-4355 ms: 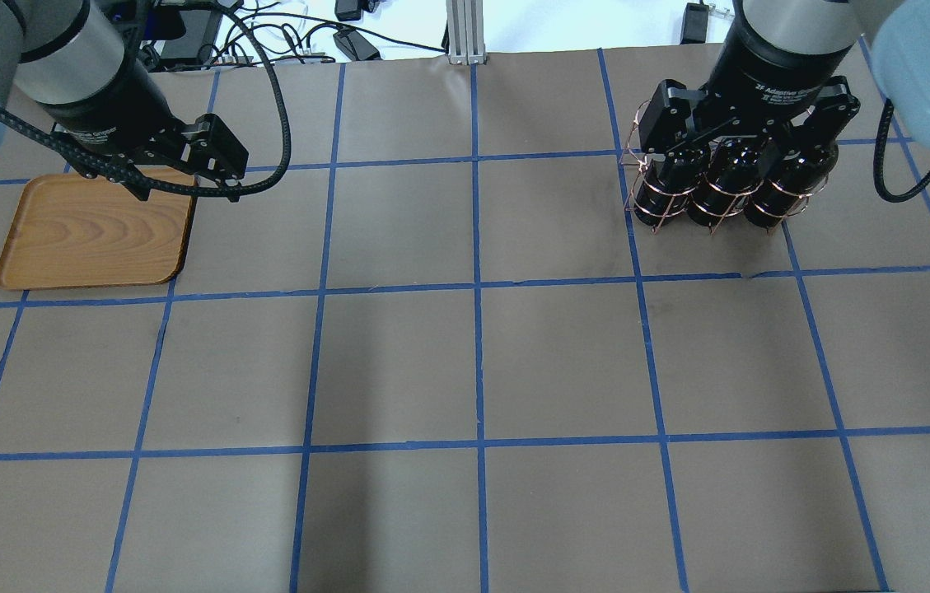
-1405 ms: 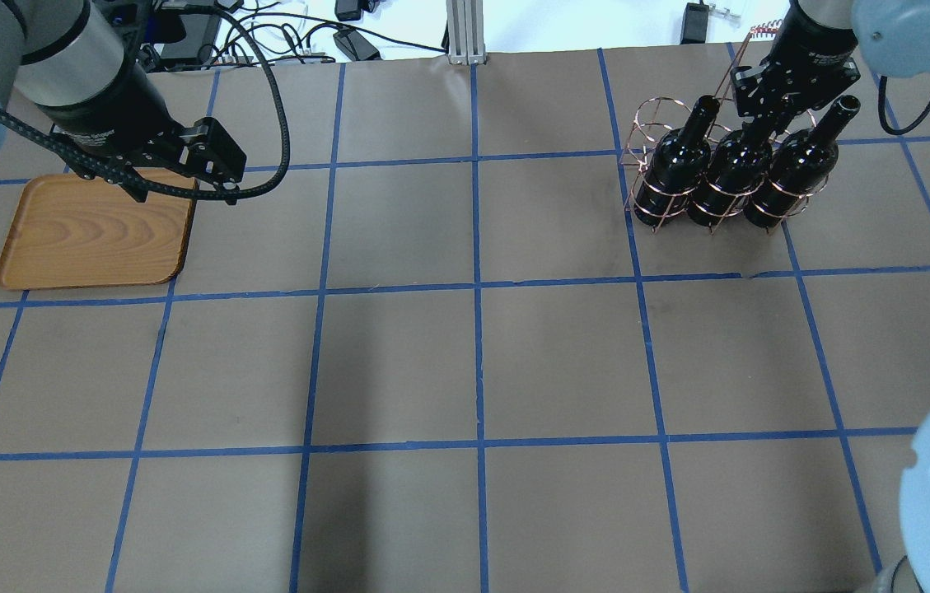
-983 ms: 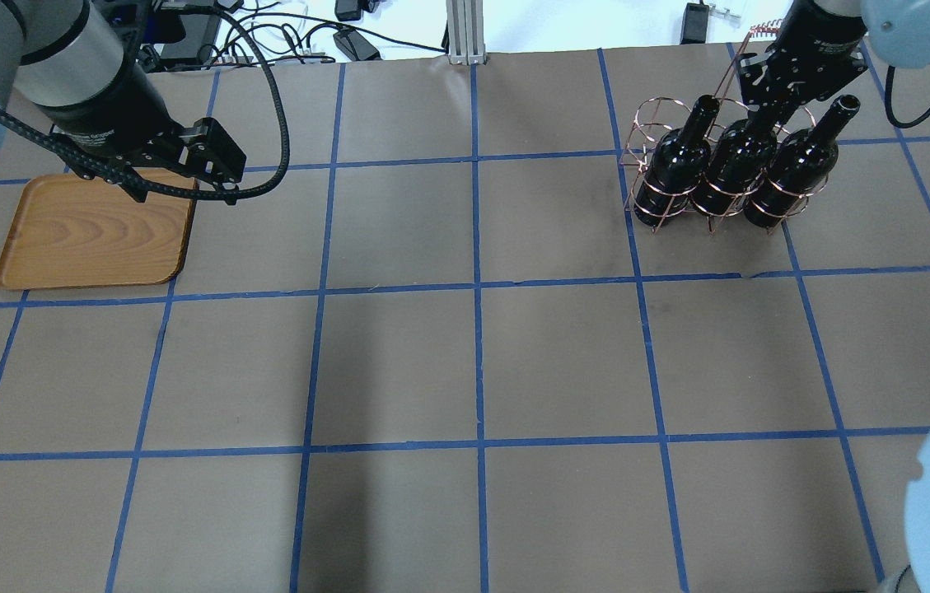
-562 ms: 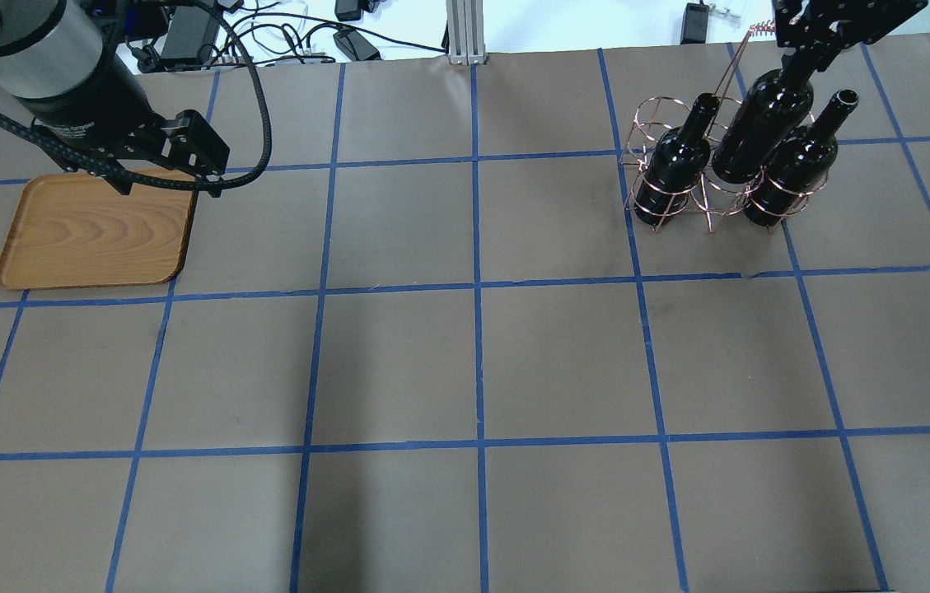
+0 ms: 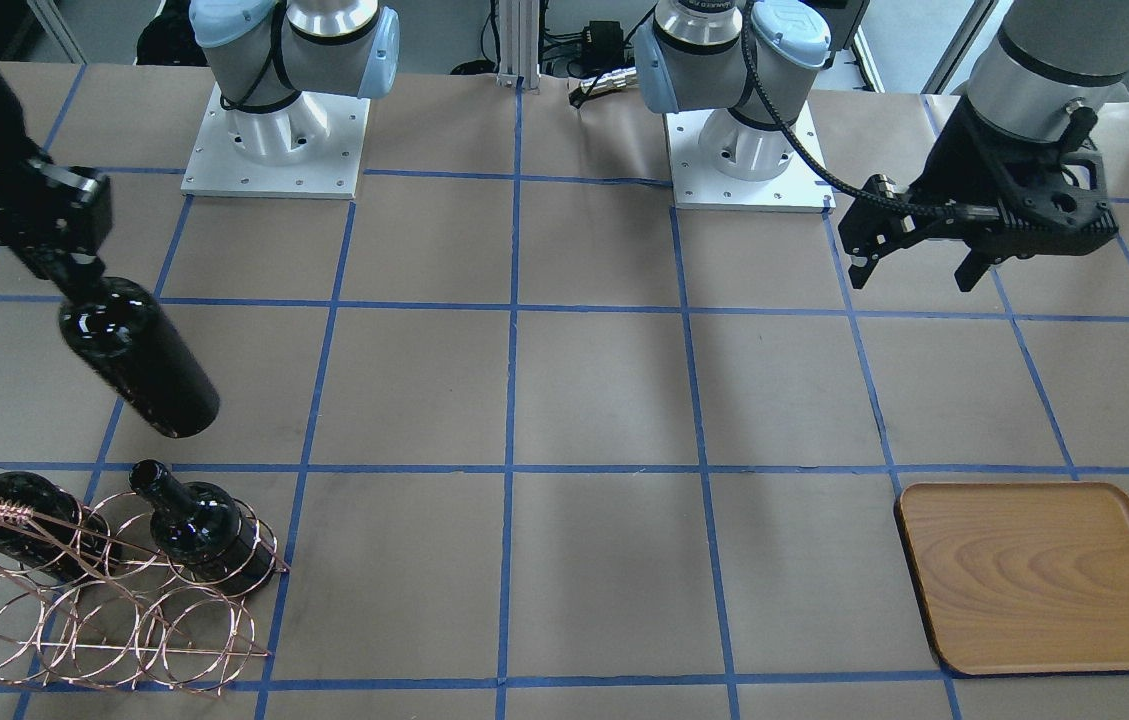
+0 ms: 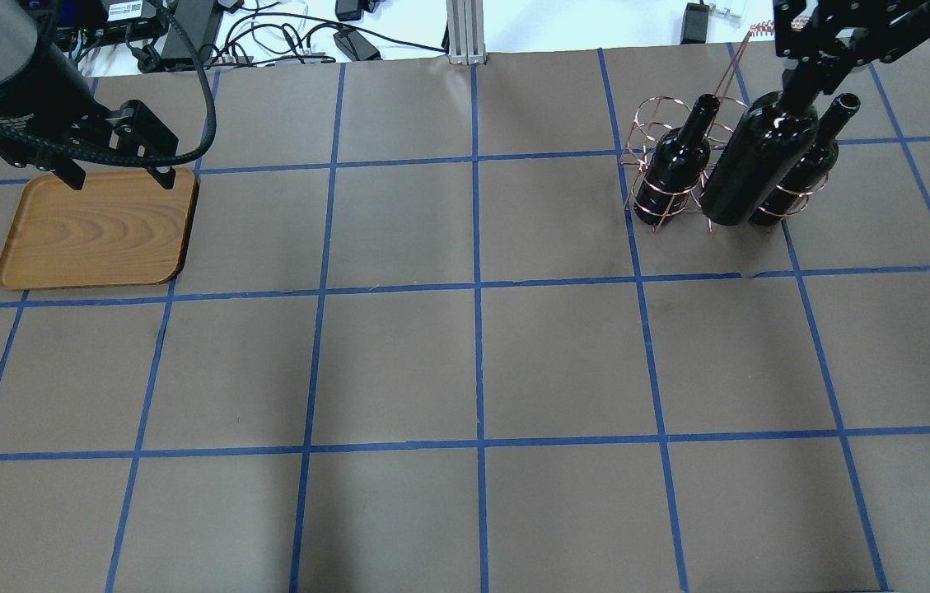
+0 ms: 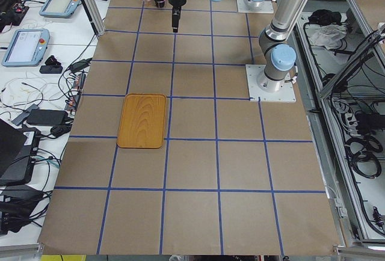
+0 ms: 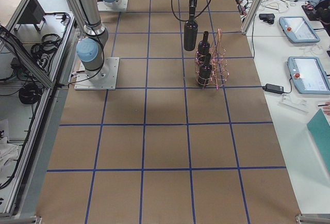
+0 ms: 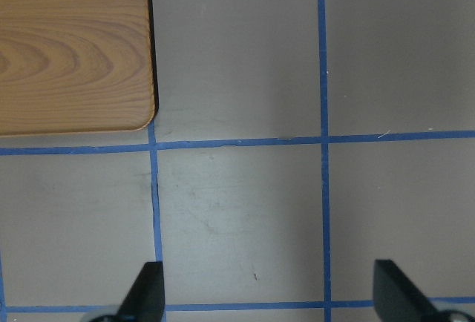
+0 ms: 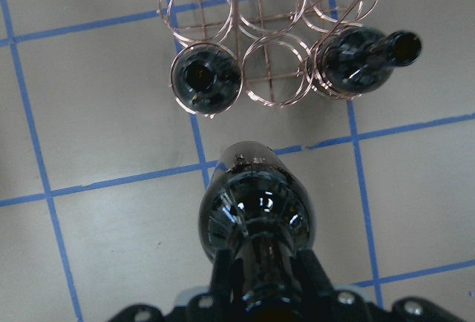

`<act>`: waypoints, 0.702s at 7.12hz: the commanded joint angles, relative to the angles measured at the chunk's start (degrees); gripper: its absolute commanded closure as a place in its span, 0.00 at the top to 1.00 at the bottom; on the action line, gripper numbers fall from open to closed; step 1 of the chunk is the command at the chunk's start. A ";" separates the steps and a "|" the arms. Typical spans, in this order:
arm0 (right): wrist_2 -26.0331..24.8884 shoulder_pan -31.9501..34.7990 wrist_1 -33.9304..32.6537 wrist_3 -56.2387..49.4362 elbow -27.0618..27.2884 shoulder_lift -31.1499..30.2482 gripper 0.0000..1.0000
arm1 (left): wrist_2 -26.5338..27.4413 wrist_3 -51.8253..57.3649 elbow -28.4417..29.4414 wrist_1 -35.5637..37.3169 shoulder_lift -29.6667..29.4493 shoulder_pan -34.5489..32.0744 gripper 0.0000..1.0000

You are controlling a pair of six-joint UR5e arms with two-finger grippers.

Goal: Take wine from basket and place on tray
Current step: 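Grasp the middle dark wine bottle neck with the right gripper and lift, then carry the bottle out of the rack toward the table center with the right gripper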

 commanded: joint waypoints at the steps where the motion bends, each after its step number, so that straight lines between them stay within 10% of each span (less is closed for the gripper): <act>1: 1.09 8.15 -2.40 12.18 4.85 0.15 0.15 | -0.12 5.63 -0.22 0.16 -0.12 3.96 1.00; 5: 1.02 20.62 -14.78 29.40 10.86 4.96 0.14 | -1.00 15.33 -0.48 0.16 -1.08 11.52 1.00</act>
